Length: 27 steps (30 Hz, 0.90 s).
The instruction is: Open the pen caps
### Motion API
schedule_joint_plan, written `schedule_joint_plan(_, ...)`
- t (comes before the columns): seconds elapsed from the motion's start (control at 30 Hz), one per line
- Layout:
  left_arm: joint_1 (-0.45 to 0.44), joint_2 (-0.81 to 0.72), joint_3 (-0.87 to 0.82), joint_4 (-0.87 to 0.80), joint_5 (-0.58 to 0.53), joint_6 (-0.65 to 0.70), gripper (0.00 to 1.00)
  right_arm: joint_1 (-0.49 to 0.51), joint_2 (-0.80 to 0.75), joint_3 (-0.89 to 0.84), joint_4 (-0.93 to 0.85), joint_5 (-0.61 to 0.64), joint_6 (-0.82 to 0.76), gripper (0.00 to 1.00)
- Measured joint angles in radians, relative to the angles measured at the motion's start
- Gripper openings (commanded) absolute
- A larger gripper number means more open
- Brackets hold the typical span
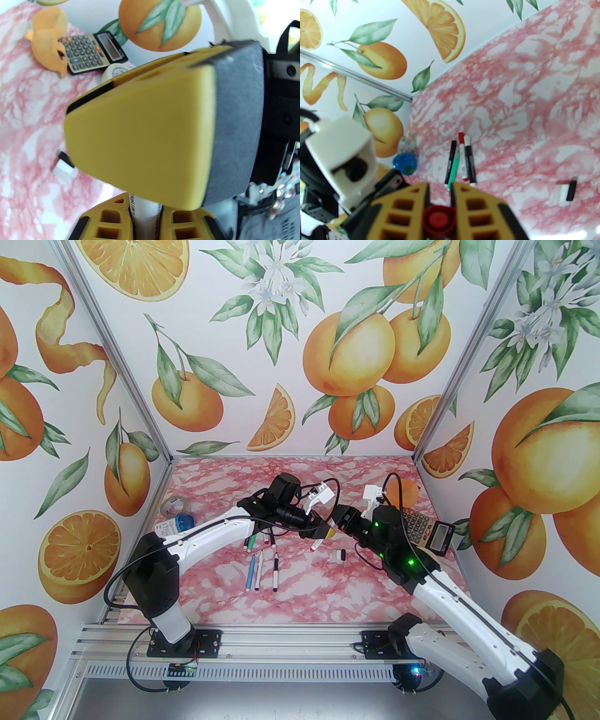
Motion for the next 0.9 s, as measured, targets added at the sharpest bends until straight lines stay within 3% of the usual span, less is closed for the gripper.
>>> schedule_joint_plan(0.2, -0.013, 0.0, 0.005, -0.046, -0.066, 0.06, 0.02, 0.001, 0.0, -0.016, 0.003, 0.011, 0.012, 0.11)
schedule_joint_plan(0.43, -0.09, 0.0, 0.026, -0.116, -0.312, 0.184, 0.01, 0.014, -0.007, -0.006, -0.115, 0.097, 0.032, 0.08)
schedule_joint_plan(0.57, -0.115, 0.0, 0.04, -0.12, -0.384, 0.22, 0.01, 0.015, -0.014, 0.013, -0.151, 0.132, 0.036, 0.08)
schedule_joint_plan(0.73, -0.124, 0.0, 0.05, -0.109, -0.409, 0.241, 0.0, 0.004, -0.016, 0.036, -0.18, 0.143, 0.036, 0.08)
schedule_joint_plan(0.9, -0.105, 0.001, 0.053, -0.077, -0.326, 0.243, 0.01, -0.058, -0.035, 0.024, -0.135, 0.038, 0.018, 0.11)
